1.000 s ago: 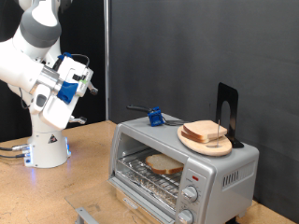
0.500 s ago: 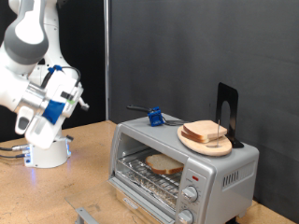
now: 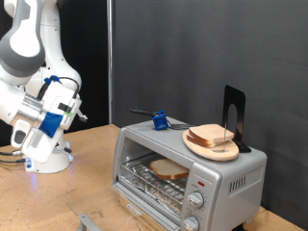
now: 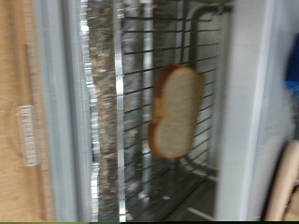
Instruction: Make a piece of toast with the oven
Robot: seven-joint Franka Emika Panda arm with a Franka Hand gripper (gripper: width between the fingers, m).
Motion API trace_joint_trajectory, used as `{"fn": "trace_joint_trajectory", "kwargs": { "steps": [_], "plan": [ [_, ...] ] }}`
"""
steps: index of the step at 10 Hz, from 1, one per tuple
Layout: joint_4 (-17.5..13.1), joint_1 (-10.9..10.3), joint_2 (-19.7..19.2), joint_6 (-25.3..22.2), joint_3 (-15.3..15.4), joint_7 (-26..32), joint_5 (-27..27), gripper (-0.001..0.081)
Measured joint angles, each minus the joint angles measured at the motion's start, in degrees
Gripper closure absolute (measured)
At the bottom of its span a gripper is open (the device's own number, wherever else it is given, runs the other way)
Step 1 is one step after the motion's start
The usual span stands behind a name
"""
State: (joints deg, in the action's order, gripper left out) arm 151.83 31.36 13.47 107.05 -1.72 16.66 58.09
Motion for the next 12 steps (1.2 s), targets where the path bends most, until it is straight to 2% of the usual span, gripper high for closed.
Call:
{"fn": "trace_joint_trajectory", "kwargs": {
  "steps": [2, 5, 9, 12],
  "plan": [
    [0.35, 0.09, -3.05, 5.83, -0.04, 0.30, 0.86, -0.0003],
    [-2.08, 0.58, -10.90, 11.29, -0.95, 4.21, 2.60, -0.0003],
    [-6.48, 0.95, -20.93, 12.78, -1.28, 7.50, 3.60, -0.0003],
    [-8.99, 0.72, -26.74, 13.30, -0.03, 8.91, 5.49, -0.0003]
  ]
}}
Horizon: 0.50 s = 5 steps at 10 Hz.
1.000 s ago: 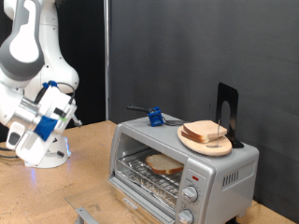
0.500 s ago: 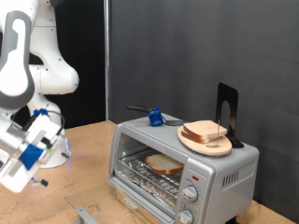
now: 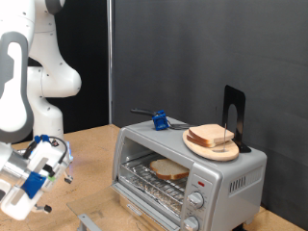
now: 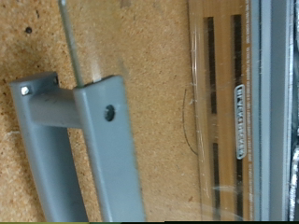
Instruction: Make a piece of toast with the oven
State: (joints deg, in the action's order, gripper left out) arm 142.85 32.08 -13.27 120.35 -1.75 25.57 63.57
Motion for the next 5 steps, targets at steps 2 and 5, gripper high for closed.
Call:
{"fn": "trace_joint_trajectory", "kwargs": {
  "steps": [2, 5],
  "plan": [
    [-1.45, -0.27, -3.09, 0.30, 1.42, 0.56, 0.47, -0.0003],
    [-2.35, -1.26, -5.12, -1.35, 4.36, 0.45, 0.46, -0.0003]
  ]
}}
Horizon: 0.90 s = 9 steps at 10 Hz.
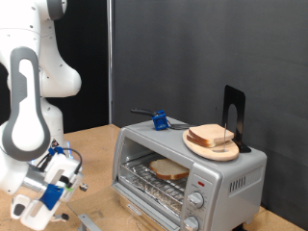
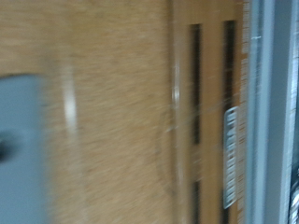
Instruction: Make a piece of toast with the oven
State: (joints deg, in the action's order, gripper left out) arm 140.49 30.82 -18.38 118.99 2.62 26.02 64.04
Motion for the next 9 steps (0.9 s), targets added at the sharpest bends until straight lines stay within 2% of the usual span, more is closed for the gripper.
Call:
{"fn": "trace_joint_trajectory", "kwargs": {
  "steps": [3, 4, 6, 7, 9],
  "plan": [
    [0.61, -0.87, 0.50, -2.17, 2.61, -0.83, 0.01, -0.0003],
    [0.98, -0.59, 1.58, -3.37, 2.52, -0.69, -0.12, -0.0003],
    [1.66, 0.66, 4.80, -8.38, 2.16, -0.78, -1.04, -0.0003],
    [1.88, 1.40, 6.59, -12.42, 1.95, -0.79, -1.17, -0.0003],
    [3.28, 1.73, 10.47, -18.74, 2.05, -0.79, -1.01, -0.0003]
  ]
}}
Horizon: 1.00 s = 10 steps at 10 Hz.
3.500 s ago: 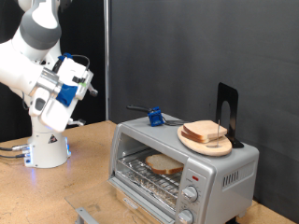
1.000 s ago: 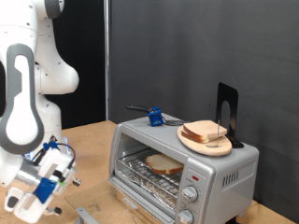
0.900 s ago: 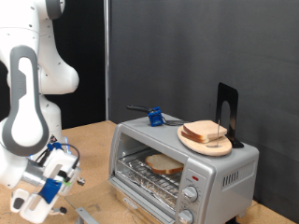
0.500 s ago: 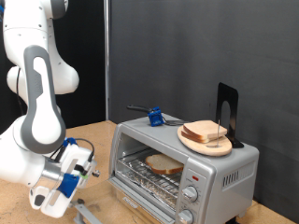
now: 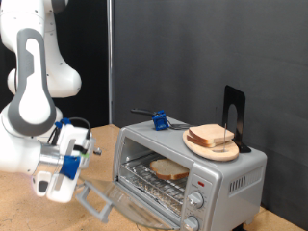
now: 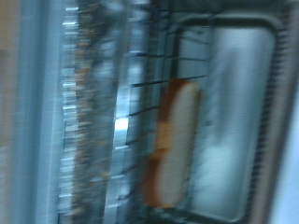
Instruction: Make a piece of toast with the oven
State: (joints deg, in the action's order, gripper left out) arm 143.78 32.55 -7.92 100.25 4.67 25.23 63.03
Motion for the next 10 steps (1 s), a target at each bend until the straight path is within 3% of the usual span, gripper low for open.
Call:
{"fn": "trace_joint_trajectory", "kwargs": {
  "steps": [3, 7, 10],
  "plan": [
    [2.11, -0.68, 5.80, -3.29, 1.92, -0.77, 2.42, -0.0003],
    [3.87, -3.98, 13.06, -3.17, 6.56, -6.38, 8.36, -0.0003],
    [6.65, -4.99, 18.07, -2.22, 8.33, -11.20, 8.53, -0.0003]
  ]
}}
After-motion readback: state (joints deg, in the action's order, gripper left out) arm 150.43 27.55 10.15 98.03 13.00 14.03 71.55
